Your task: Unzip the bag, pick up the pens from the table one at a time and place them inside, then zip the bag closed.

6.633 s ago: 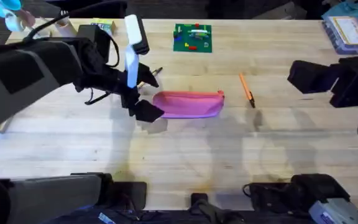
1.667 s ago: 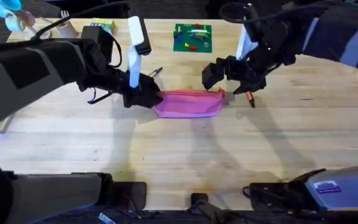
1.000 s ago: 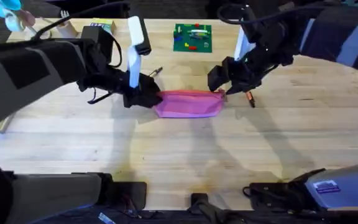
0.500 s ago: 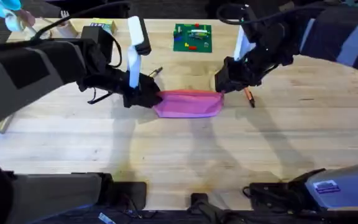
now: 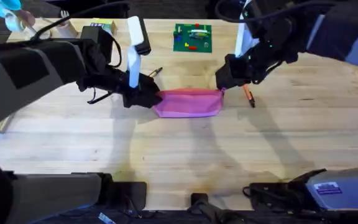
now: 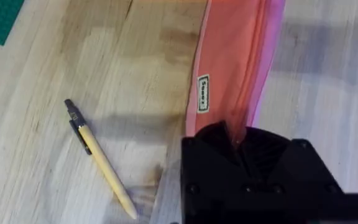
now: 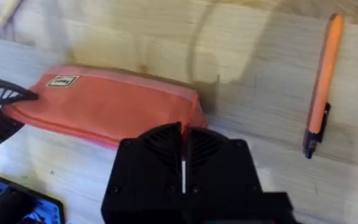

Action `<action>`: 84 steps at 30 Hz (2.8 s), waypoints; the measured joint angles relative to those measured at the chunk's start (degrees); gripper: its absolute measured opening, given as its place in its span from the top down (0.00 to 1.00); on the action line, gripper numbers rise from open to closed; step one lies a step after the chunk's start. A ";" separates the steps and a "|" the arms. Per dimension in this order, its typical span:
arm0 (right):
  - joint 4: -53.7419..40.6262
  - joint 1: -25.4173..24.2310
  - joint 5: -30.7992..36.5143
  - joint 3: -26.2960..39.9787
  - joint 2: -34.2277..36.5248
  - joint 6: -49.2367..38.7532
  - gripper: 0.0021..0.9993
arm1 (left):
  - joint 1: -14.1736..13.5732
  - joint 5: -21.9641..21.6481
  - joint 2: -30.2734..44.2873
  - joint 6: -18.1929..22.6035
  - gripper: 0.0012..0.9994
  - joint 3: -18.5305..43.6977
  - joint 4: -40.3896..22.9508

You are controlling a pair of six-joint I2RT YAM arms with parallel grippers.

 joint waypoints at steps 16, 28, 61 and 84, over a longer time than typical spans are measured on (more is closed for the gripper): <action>-0.09 2.02 0.07 0.28 -3.62 -1.97 0.97 | -0.02 -0.02 0.00 0.00 0.96 0.02 0.02; 5.48 9.72 0.75 0.39 -3.62 -2.12 0.97 | -0.02 -0.02 0.00 0.00 0.96 0.02 0.00; 27.26 26.06 1.63 0.59 4.20 8.44 0.97 | -0.02 0.00 0.00 0.00 0.96 0.02 -0.18; 8.07 19.88 8.66 0.83 -4.32 0.48 0.00 | -0.02 0.07 0.00 0.17 0.96 0.00 0.02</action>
